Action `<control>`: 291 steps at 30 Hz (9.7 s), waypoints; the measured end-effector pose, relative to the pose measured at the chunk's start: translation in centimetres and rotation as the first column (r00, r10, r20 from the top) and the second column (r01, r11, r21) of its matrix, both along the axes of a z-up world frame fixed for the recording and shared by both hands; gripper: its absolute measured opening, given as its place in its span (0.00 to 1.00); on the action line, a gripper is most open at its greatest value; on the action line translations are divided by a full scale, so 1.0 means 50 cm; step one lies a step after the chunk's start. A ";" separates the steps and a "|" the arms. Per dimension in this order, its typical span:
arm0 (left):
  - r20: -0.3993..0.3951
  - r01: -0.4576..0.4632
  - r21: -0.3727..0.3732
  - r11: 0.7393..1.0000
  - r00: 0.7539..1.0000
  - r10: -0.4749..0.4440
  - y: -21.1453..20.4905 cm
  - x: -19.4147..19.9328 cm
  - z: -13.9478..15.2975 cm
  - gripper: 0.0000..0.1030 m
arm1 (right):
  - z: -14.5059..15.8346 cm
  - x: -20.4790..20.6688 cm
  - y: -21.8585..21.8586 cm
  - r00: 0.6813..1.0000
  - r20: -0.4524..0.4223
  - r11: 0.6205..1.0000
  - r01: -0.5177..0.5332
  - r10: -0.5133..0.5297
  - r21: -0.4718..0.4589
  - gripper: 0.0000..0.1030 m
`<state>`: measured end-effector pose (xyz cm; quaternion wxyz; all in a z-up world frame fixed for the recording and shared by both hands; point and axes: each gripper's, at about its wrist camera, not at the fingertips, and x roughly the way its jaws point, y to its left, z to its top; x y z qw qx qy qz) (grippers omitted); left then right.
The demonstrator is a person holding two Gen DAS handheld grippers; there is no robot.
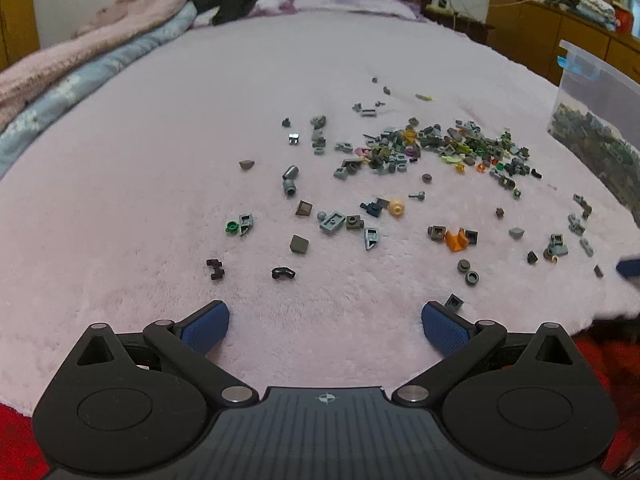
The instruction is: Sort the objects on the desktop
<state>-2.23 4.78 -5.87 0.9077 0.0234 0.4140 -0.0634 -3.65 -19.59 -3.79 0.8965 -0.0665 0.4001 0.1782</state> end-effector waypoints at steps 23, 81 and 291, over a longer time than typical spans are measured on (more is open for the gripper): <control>0.052 0.012 -0.004 1.000 0.999 -0.012 0.004 -0.022 -0.007 1.00 | -0.053 0.318 0.109 1.000 0.027 0.997 -0.004 0.002 0.071 0.42; 0.159 -0.073 0.156 0.985 0.986 0.048 -0.035 0.152 0.063 0.84 | -0.038 0.249 0.100 0.997 -0.005 0.995 -0.082 0.083 0.053 0.18; 0.124 0.208 0.153 0.966 0.966 -0.227 -0.161 0.001 0.148 1.00 | 0.117 -0.029 -0.327 0.752 0.363 0.826 0.553 -0.550 0.106 0.73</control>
